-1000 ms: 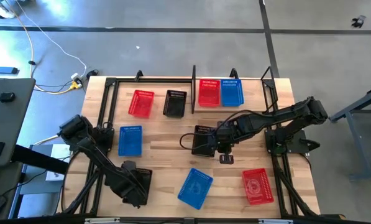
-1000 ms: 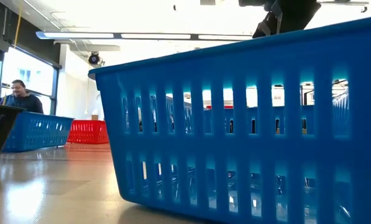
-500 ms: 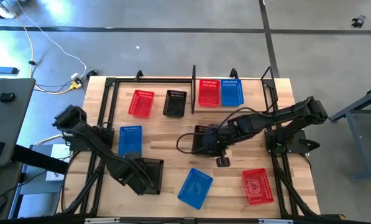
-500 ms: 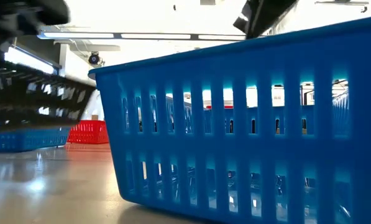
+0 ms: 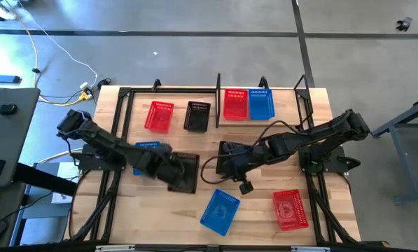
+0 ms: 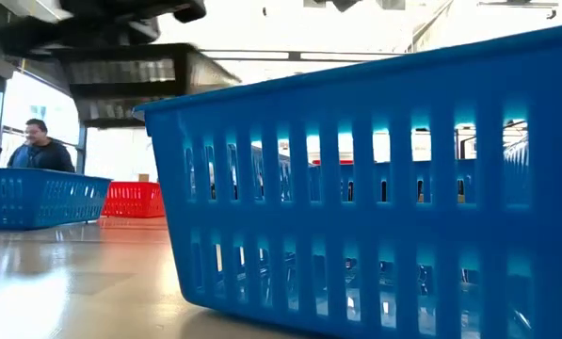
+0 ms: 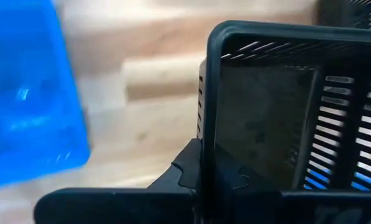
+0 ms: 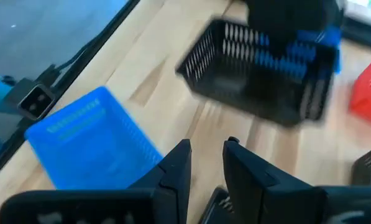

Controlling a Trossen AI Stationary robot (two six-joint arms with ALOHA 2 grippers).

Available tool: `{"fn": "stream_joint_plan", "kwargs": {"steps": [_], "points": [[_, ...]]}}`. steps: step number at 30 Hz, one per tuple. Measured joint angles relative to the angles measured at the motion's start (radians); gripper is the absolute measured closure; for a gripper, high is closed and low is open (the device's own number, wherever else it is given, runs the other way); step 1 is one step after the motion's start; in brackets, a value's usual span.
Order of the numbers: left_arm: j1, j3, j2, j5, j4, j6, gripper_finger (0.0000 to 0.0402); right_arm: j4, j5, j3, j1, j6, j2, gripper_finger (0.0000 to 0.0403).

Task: Stack baskets on shelf by color
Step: Put the bottom black bin on the shelf

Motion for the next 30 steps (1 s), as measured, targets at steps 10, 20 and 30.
{"fn": "stream_joint_plan", "kwargs": {"steps": [10, 20, 30], "points": [[0.195, 0.093, 0.000, -0.045, 0.003, 0.245, 0.0401, 0.138, 0.034, 0.000, -0.023, -0.020, 0.000, 0.0320], [0.301, 0.158, 0.001, -0.116, 0.015, 0.359, 0.0401, 0.164, 0.037, 0.000, -0.086, -0.037, 0.029, 0.0259], [0.333, 0.162, 0.009, -0.132, 0.076, 0.389, 0.0401, 0.164, 0.165, 0.000, -0.093, -0.177, 0.097, 0.0258]]}}
